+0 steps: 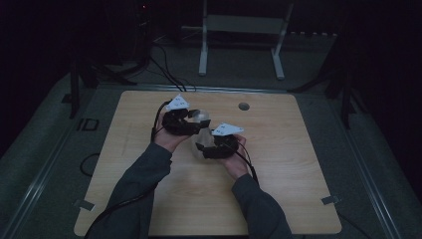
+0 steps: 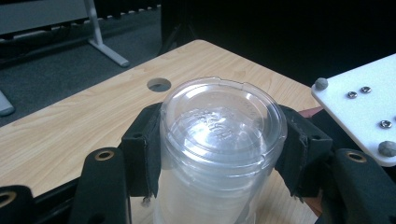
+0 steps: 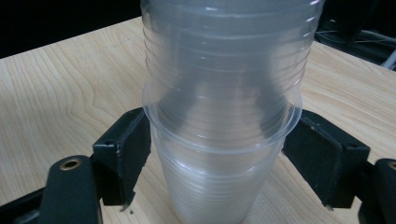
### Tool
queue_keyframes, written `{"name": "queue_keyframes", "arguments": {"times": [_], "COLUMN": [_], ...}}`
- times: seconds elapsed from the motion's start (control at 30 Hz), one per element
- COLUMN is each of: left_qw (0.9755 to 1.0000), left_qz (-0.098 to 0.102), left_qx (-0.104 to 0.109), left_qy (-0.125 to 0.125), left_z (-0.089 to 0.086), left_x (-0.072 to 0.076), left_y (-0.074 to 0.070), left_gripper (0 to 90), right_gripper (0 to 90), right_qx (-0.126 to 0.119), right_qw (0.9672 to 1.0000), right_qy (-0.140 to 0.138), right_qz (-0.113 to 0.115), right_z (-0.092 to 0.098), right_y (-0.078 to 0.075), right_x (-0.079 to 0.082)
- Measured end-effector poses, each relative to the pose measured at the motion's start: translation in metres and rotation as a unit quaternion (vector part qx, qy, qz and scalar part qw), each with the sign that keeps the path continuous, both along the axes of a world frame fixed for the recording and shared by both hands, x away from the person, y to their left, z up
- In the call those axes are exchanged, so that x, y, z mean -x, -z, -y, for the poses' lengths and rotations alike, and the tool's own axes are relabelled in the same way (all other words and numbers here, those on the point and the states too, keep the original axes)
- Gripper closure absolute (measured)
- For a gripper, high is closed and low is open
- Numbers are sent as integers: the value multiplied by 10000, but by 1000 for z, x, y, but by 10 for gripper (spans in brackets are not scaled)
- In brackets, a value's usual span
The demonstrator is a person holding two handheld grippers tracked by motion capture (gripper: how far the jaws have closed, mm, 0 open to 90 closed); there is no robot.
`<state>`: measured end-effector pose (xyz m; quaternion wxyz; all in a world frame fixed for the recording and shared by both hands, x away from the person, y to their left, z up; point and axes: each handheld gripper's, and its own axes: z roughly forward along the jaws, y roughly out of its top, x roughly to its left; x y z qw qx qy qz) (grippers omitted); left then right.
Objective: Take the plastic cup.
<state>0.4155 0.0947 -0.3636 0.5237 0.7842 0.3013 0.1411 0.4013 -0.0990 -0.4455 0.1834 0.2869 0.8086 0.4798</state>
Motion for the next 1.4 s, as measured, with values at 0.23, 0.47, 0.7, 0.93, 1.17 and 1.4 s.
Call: {"name": "queue_keyframes", "arguments": {"times": [0.23,0.47,0.7,0.93,1.17,1.4], "left_qw": [10000,10000,10000,10000,9997,9998], "left_qz": [3,11,18,5,60,30], "left_qx": [-6,3,67,45,232,185], "left_qy": [-15,-28,-2,11,50,57], "left_z": [-1,0,0,2,-2,0], "left_x": [-2,-2,0,0,1,1], "left_y": [-2,-5,-6,-6,-11,-10], "left_gripper": [400,399,400,400,393,408], "right_gripper": [244,252,238,215,219,209], "right_qx": [29,57,45,87,115,13], "right_qw": [10000,10000,9999,9999,9998,9997], "right_qy": [-16,-23,-78,-99,-96,-118], "right_qz": [13,42,117,108,99,205], "right_z": [1,1,1,-4,-4,-4], "right_y": [-1,-3,-7,-5,-4,-8], "right_x": [0,1,1,-2,-2,-1]}}
